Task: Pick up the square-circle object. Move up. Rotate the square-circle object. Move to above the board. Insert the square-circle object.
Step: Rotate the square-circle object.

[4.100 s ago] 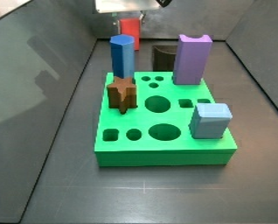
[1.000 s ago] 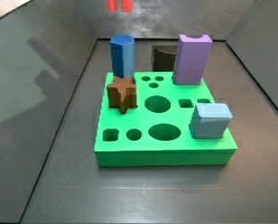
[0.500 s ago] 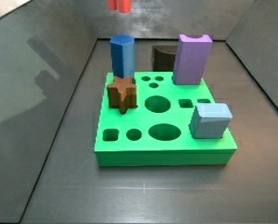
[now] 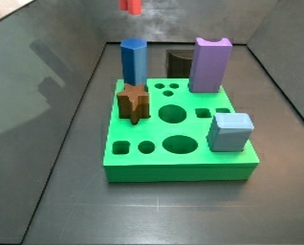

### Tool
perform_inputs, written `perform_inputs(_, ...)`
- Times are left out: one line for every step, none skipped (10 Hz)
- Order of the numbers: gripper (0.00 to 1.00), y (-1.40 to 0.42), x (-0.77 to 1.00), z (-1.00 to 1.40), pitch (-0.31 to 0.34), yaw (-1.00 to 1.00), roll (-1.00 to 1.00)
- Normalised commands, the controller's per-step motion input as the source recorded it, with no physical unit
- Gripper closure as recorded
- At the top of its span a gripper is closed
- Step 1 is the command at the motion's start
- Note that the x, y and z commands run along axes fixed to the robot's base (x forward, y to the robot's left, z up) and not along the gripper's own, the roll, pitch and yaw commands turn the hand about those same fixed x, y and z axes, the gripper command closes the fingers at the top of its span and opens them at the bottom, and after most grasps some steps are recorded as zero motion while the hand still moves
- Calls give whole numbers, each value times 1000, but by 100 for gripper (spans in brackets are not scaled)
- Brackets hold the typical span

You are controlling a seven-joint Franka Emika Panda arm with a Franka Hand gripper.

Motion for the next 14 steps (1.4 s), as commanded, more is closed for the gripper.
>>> perform_inputs(100,4,55,-8,17,-1000,-1)
perform_inputs(100,5,52,-10,18,-1000,-1)
perform_inputs(100,7,50,-11,19,-1000,-2)
perform_inputs(100,8,49,-12,20,-1000,-2)
perform_inputs(100,8,48,-12,22,-1000,-2)
perform_inputs(100,9,48,-12,23,-1000,-2)
perform_inputs(100,10,47,-12,25,-1000,-2)
perform_inputs(100,10,47,-13,26,-1000,-2)
perform_inputs(100,10,47,-13,28,-1000,-2)
perform_inputs(100,11,47,-13,30,-1000,-3)
perform_inputs(100,11,46,-13,33,-1000,-3)
perform_inputs(100,11,46,-13,35,-1000,-3)
perform_inputs(100,12,46,-13,38,-1000,-3)
perform_inputs(100,12,46,-13,44,-1000,-4)
